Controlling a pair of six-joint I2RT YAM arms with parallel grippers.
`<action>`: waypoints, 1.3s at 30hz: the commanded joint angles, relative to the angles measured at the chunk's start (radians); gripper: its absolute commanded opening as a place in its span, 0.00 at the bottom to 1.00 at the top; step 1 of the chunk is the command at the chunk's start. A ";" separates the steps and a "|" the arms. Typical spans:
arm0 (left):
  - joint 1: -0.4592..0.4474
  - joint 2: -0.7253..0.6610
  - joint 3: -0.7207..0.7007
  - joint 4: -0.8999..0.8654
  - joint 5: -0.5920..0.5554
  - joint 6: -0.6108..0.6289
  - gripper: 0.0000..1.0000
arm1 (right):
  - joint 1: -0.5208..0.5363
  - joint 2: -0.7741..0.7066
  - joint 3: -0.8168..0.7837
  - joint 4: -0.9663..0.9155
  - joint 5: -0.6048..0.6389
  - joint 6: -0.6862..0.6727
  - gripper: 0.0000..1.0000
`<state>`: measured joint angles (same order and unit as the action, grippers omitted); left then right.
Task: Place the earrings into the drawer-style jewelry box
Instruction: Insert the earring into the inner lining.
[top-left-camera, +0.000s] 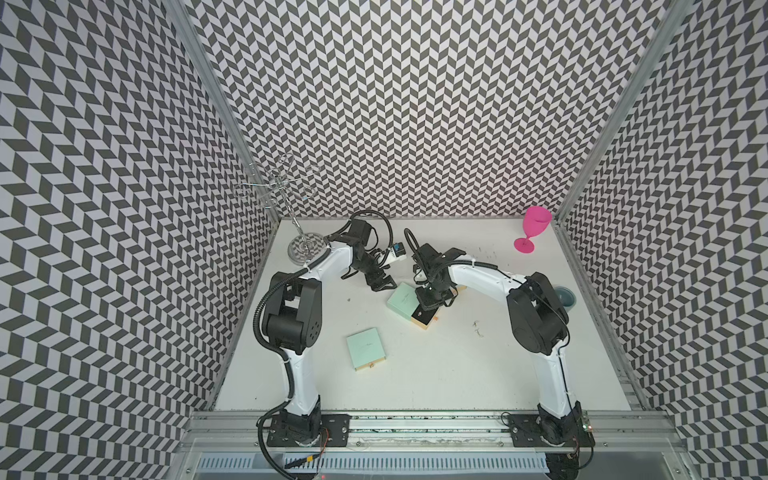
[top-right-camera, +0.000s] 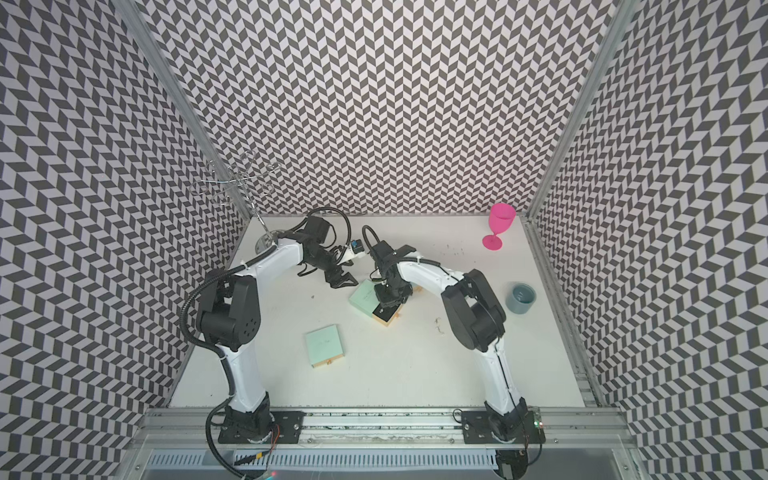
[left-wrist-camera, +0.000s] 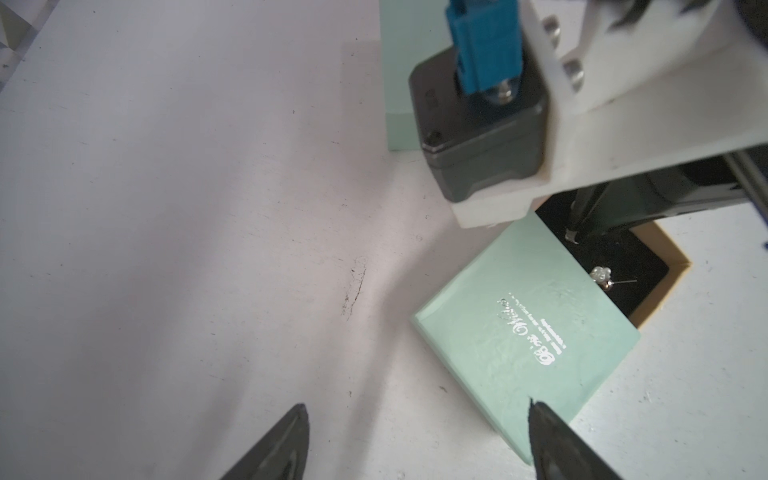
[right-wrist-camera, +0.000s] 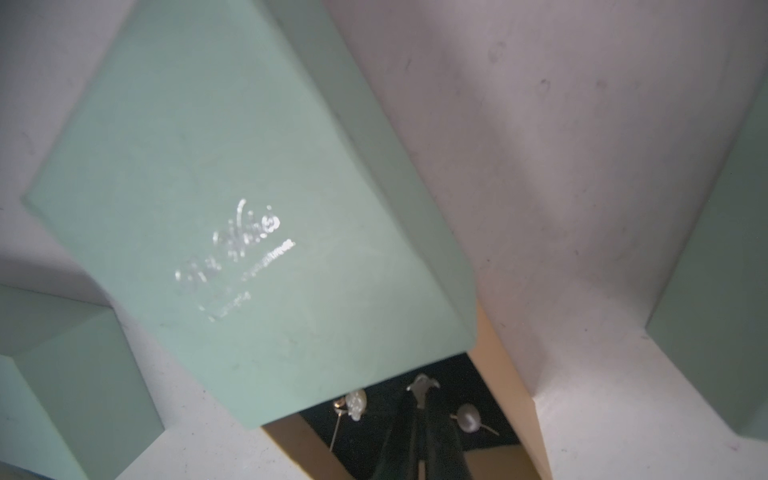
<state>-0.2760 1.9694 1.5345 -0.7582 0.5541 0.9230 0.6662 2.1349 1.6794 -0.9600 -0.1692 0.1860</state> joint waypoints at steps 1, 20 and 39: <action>0.003 -0.007 0.010 -0.021 0.024 0.017 0.84 | 0.007 0.032 -0.012 0.029 0.003 -0.003 0.08; 0.006 -0.001 0.010 -0.015 0.028 0.012 0.84 | 0.007 0.043 0.008 0.043 0.034 -0.005 0.10; 0.072 -0.022 0.014 -0.033 -0.046 0.040 0.82 | -0.003 -0.126 0.085 -0.071 0.125 0.043 0.12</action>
<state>-0.2184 1.9701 1.5795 -0.7597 0.5396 0.9260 0.6674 2.0773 1.8080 -1.0233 -0.0772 0.2035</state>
